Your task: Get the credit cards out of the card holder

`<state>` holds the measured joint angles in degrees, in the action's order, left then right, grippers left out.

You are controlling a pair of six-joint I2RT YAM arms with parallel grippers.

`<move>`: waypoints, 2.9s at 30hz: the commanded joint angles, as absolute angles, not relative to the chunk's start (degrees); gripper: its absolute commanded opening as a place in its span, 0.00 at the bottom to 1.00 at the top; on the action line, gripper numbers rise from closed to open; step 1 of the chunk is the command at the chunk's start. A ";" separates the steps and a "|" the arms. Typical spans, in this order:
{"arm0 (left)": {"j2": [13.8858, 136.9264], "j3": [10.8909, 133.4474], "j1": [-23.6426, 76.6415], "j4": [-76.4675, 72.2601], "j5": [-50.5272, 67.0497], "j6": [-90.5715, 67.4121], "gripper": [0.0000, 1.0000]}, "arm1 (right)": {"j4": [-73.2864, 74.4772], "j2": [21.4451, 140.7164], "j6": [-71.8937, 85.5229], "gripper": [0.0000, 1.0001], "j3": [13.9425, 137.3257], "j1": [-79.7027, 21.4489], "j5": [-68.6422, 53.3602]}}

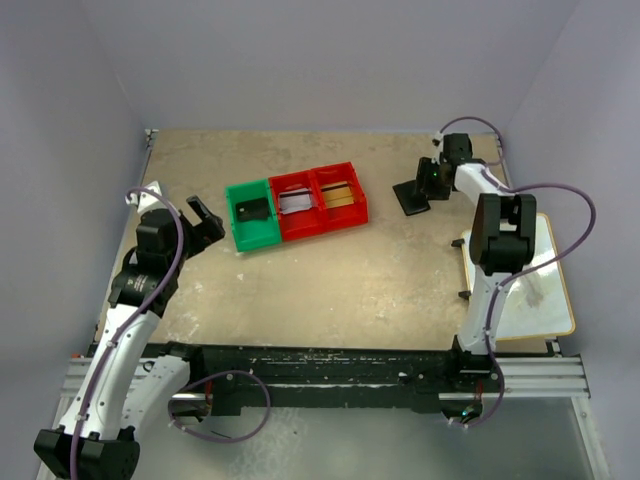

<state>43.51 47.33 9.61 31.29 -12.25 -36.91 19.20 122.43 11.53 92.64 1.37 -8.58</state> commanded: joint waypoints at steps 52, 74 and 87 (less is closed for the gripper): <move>43.23 47.11 9.14 31.75 -10.04 -37.35 1.00 | 11.56 113.22 15.86 0.00 79.90 1.41 -12.96; 41.95 43.27 9.14 30.26 -4.71 -39.97 1.00 | 19.79 70.75 28.62 0.00 49.63 -19.90 9.60; 36.37 37.64 9.14 31.32 -4.02 -46.22 1.00 | 23.28 65.00 31.51 0.00 46.08 -30.27 7.97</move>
<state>37.65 39.27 9.43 32.75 -5.61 -43.13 22.83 62.19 29.12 44.77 -26.06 4.03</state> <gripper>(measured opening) 0.996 0.011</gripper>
